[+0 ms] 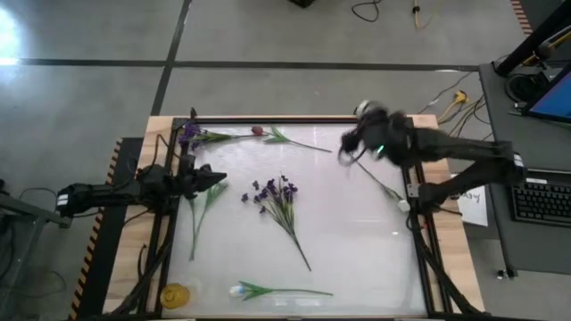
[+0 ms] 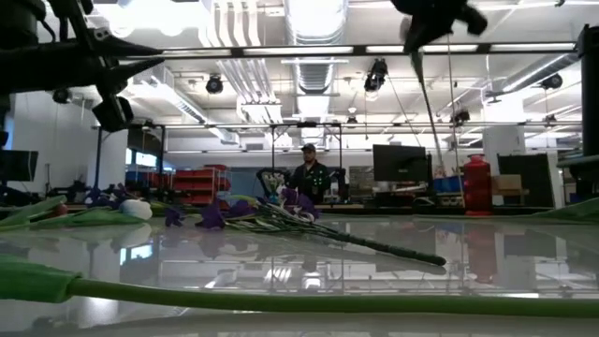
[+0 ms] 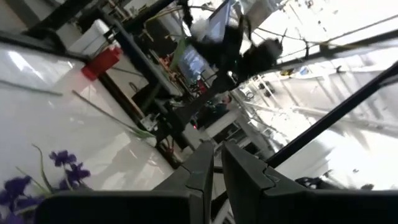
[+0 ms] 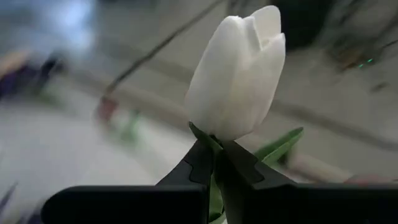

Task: Sort flowers into vase by color
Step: Put the middle right white tulip into the red flower vase

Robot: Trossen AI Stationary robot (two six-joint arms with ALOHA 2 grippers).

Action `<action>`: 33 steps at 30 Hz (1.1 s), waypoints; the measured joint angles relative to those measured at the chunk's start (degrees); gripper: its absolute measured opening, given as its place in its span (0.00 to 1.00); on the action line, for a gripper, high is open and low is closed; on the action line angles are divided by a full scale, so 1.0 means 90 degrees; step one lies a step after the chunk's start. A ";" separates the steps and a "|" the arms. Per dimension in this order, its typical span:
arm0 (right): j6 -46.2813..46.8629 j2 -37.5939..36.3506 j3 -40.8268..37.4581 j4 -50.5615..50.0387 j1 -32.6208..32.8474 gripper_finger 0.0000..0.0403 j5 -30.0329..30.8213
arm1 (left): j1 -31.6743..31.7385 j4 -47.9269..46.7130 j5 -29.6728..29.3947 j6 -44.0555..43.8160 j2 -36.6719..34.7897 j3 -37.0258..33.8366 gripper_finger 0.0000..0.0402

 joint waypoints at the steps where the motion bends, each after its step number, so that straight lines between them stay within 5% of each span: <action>1: -0.0350 -0.0098 0.0129 0.0180 -0.0200 0.02 0.0260 | 0.0000 0.0000 0.0000 0.0109 0.0006 -0.0002 0.06; 10: -0.3191 -0.0598 0.0802 0.1474 -0.1341 0.02 0.1746 | -0.0002 0.0058 -0.0137 0.0245 0.0063 -0.0002 0.06; 15: -0.3245 -0.0688 0.0667 0.1473 -0.1775 0.02 0.2059 | -0.0001 0.0464 -0.0614 0.0570 0.0160 -0.0002 0.06; 33: -0.3130 -0.0576 0.0152 0.1789 -0.2930 0.02 0.1825 | -0.0002 0.0987 -0.0792 0.0654 0.0966 -0.0007 0.06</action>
